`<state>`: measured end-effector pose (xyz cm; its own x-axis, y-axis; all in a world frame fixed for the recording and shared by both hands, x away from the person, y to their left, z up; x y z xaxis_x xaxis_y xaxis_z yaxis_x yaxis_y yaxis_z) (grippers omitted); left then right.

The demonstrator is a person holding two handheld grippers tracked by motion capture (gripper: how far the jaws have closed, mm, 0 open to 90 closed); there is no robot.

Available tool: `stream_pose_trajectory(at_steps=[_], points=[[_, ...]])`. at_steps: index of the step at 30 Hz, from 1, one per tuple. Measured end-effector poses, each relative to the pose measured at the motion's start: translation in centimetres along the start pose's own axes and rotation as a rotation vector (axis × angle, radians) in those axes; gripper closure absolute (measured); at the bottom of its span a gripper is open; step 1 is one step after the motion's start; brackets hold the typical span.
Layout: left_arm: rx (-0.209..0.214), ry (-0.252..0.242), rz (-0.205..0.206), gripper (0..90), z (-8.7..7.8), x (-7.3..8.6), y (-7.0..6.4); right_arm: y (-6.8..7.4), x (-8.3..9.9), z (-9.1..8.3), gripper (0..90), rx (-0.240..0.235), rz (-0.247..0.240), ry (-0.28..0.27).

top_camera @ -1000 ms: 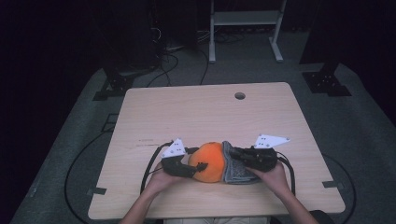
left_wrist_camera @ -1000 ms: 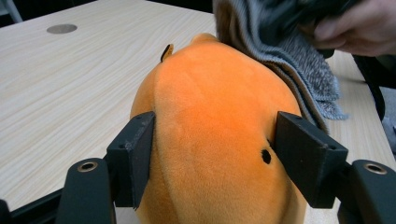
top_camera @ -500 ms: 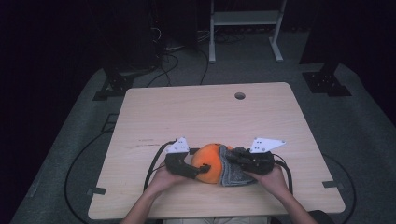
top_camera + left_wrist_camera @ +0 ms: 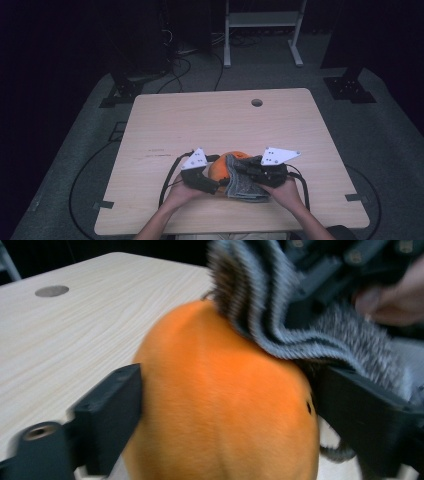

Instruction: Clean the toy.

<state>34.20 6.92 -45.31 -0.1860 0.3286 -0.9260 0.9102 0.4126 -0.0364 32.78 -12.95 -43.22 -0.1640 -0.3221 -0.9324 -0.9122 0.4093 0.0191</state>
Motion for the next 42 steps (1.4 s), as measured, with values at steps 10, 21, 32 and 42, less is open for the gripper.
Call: stream_pose_trajectory(at_steps=[10, 21, 32, 42], points=[[-0.003, 0.0, 0.038, 33.4, -0.6, 0.6, -0.1, -2.6, 2.1, -2.5, 78.7, 0.087, 0.051, 0.066], [0.025, 0.014, 0.187, 34.8, -0.6, 0.5, -1.5, -0.1, -0.5, -1.5, 78.8, 0.03, -0.029, -0.01], [0.016, 0.031, 0.081, 16.9, -0.4, 0.0, -0.8, -1.8, 1.4, -2.1, 79.1, 0.076, 0.043, 0.033], [-0.029, 0.04, 0.076, 33.0, -0.5, 0.7, -0.2, -2.1, 1.4, -2.1, 79.1, 0.072, 0.052, 0.036]])
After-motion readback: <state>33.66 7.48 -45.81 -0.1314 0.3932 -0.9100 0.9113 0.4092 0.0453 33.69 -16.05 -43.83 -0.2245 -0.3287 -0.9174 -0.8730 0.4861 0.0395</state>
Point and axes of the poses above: each handheld gripper's, and its own axes: z roughly forward along the jaws, x roughly out of its underside, y roughly to its left, the point moved 4 cm from there along z, roughly forward along the jaws, and after that the axes turned 2 degrees about -x, right-handed, at the moved point
